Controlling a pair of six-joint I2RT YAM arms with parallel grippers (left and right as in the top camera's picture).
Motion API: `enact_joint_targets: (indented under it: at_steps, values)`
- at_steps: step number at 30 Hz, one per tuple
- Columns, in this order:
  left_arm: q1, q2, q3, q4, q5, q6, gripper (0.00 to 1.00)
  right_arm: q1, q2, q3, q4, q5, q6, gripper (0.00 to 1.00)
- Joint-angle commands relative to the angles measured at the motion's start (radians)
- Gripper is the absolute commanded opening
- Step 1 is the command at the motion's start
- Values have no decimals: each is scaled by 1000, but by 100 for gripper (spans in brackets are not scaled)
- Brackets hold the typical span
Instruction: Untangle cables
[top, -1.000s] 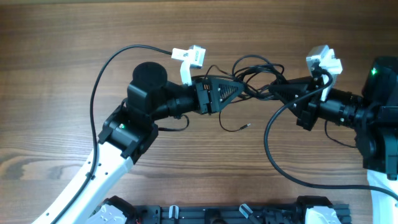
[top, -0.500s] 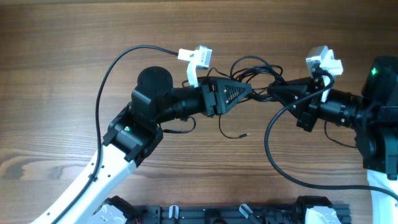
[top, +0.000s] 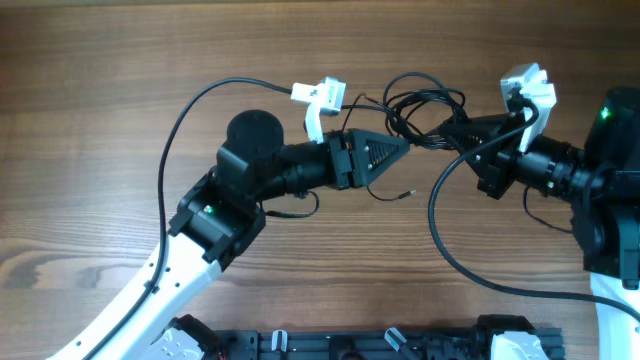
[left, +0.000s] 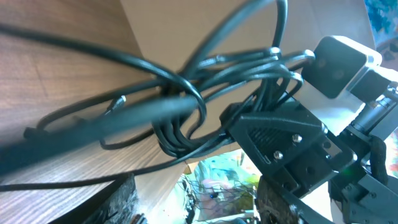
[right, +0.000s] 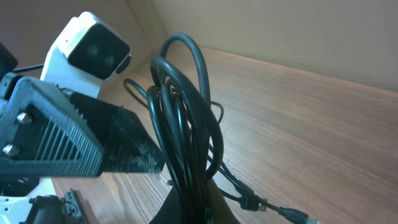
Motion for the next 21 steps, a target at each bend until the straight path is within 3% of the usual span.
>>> enact_joint_targets:
  at_steps: [1,21]
  values:
    - [-28,-16,10,5,-53,-20,63,-3,2,0,5,-31,19,4]
    - [-91,26,10,35,-137,-16,54,-3,2,0,-20,-106,-6,5]
